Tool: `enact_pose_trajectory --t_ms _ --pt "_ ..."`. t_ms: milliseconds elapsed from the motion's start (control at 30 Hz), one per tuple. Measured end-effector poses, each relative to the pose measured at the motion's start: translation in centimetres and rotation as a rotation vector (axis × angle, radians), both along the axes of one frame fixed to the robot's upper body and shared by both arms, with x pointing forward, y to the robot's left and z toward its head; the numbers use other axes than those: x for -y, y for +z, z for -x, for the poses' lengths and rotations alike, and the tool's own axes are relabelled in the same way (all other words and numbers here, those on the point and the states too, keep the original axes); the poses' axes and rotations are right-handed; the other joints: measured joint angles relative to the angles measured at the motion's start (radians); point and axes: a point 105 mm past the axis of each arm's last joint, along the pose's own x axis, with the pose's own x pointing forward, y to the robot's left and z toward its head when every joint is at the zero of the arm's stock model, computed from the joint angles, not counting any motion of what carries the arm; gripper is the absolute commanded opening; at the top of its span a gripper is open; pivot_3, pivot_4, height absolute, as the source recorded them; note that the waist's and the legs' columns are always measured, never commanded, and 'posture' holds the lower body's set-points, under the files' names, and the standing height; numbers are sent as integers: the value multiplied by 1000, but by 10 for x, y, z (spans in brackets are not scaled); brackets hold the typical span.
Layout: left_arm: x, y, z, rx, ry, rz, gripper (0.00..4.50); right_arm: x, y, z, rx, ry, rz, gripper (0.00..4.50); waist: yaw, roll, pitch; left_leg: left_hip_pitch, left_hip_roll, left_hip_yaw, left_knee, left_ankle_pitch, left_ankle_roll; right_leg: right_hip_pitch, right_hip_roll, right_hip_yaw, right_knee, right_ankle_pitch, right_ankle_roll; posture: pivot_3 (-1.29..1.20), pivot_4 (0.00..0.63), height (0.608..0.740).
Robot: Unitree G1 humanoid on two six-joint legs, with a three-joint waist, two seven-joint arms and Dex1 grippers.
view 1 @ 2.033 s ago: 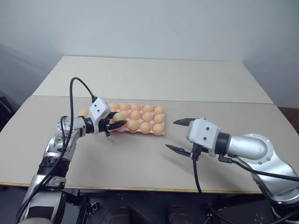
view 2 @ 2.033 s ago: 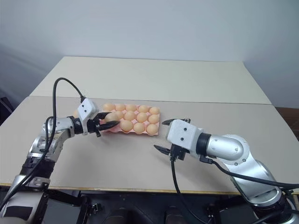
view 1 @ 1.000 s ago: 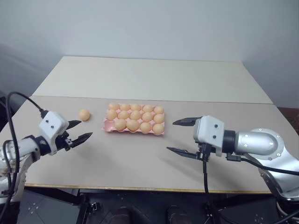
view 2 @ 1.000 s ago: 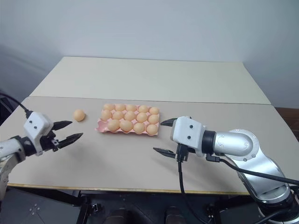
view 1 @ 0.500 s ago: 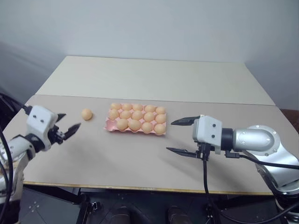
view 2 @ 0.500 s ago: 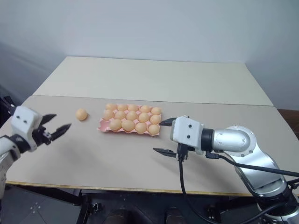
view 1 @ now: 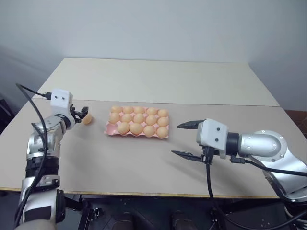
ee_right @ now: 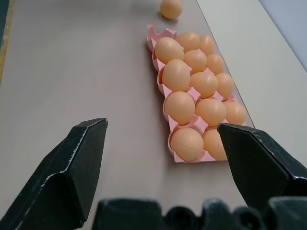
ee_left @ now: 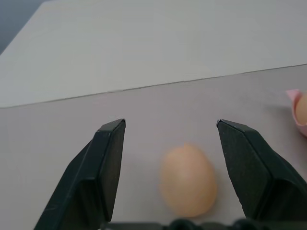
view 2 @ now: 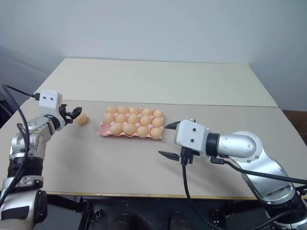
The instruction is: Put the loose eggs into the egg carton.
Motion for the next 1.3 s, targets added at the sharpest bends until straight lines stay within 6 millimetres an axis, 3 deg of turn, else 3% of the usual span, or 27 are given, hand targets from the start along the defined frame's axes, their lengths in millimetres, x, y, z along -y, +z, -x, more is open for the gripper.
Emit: enact_pose_trajectory --t_ms 200,333,467,700,900,1067,1300 --pt "1 -39 -7 -119 15 14 3294 1 -1 0 1 -20 7 4296 2 0 0 -1 0 0 0 0 0 0 0 0 0 0 0 0 150 740" --pt "4 -45 -10 -131 -13 18 3294 1 -1 0 0 -28 6 4296 2 0 0 -1 0 0 0 0 0 0 0 0 0 0 0 0 150 740" --pt "6 -43 -16 -124 -21 -7 3294 1 -1 0 5 -33 4 4296 3 0 0 -1 0 0 0 0 0 0 0 0 0 0 0 0 150 740" --pt "7 -41 -19 -103 -26 -22 1737 2 0 -1 9 -39 5 4296 2 0 0 -1 0 0 0 0 0 0 0 0 0 0 0 0 150 740" --pt "9 -41 -20 -106 -28 -50 1725 2 0 -1 14 -43 9 4296 2 0 0 -1 0 0 0 0 0 0 0 0 0 0 0 0 150 740" --pt "12 -21 -18 -31 -30 -5 1725 3 0 -2 16 -47 11 4296 0 0 0 -1 0 0 0 0 0 -1 0 0 0 0 0 0 150 740" --pt "37 -14 18 134 -308 -16 1725 3 0 -4 29 -64 12 4296 2 0 0 0 0 0 0 0 -1 0 0 0 0 0 0 0 150 740"
